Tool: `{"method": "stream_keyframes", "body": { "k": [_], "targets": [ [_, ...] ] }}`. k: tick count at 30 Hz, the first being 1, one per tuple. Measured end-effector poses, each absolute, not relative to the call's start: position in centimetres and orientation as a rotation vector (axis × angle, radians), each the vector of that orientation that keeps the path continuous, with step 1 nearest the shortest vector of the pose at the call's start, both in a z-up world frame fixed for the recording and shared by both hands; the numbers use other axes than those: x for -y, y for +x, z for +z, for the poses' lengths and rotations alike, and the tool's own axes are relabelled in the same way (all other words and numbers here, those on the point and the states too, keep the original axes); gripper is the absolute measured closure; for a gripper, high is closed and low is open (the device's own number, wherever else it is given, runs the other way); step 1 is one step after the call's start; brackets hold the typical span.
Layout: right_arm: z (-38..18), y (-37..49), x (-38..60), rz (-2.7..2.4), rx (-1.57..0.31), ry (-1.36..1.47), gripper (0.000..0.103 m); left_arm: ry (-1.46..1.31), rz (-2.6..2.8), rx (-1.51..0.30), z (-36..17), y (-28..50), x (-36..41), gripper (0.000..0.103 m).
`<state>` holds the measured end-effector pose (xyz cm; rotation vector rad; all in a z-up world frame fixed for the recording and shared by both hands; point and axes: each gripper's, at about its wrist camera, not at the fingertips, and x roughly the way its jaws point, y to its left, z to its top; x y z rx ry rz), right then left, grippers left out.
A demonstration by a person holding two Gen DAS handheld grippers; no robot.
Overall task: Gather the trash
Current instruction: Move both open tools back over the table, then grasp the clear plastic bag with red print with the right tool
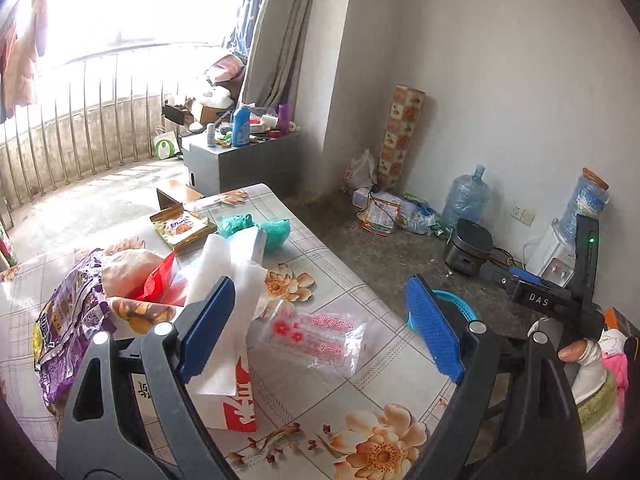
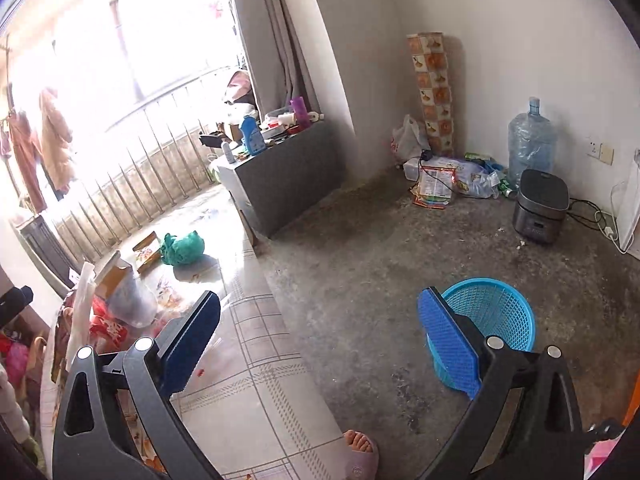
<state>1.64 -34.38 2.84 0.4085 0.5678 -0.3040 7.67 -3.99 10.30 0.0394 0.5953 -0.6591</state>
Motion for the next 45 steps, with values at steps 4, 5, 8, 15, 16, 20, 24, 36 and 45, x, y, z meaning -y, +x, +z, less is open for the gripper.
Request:
{"method": "stream_keyframes", "body": {
  "k": [4,5,8,15,16,20,24,36,45],
  "targets": [
    [2.4,2.8,31.9,-0.189,-0.604,0.46,0.007,0.024,-0.623,-0.6,9.3,7.2,2.0,0.02],
    [2.2,3.1,31.4,-0.165,-0.617,0.466,0.01,0.026,-0.617,-0.599,9.0,7.1,1.9,0.02],
    [1.3,4.3,29.7,-0.089,-0.671,0.515,0.02,0.024,-0.61,-0.608,8.0,7.0,1.3,0.02],
    [-3.0,7.4,27.7,-0.049,-0.85,0.604,0.04,0.024,-0.608,-0.647,5.8,7.3,0.7,0.02],
    [-3.5,7.9,27.6,-0.046,-0.872,0.617,0.043,0.026,-0.607,-0.651,5.5,7.4,0.7,0.02],
    [-5.3,10.0,27.2,-0.067,-0.935,0.627,0.05,0.018,-0.606,-0.666,4.4,7.7,0.3,0.023],
    [-5.9,11.7,26.4,-0.088,-0.967,0.599,0.055,0.0,-0.603,-0.678,3.6,8.4,-0.3,0.024],
    [-5.3,13.8,20.6,-0.194,-0.975,0.156,0.07,-0.041,-0.596,-0.68,2.9,9.3,-1.8,0.026],
    [-5.2,12.7,21.0,-0.131,-0.971,0.202,0.089,-0.044,-0.575,-0.668,2.9,9.1,-2.3,0.026]
  ]
}}
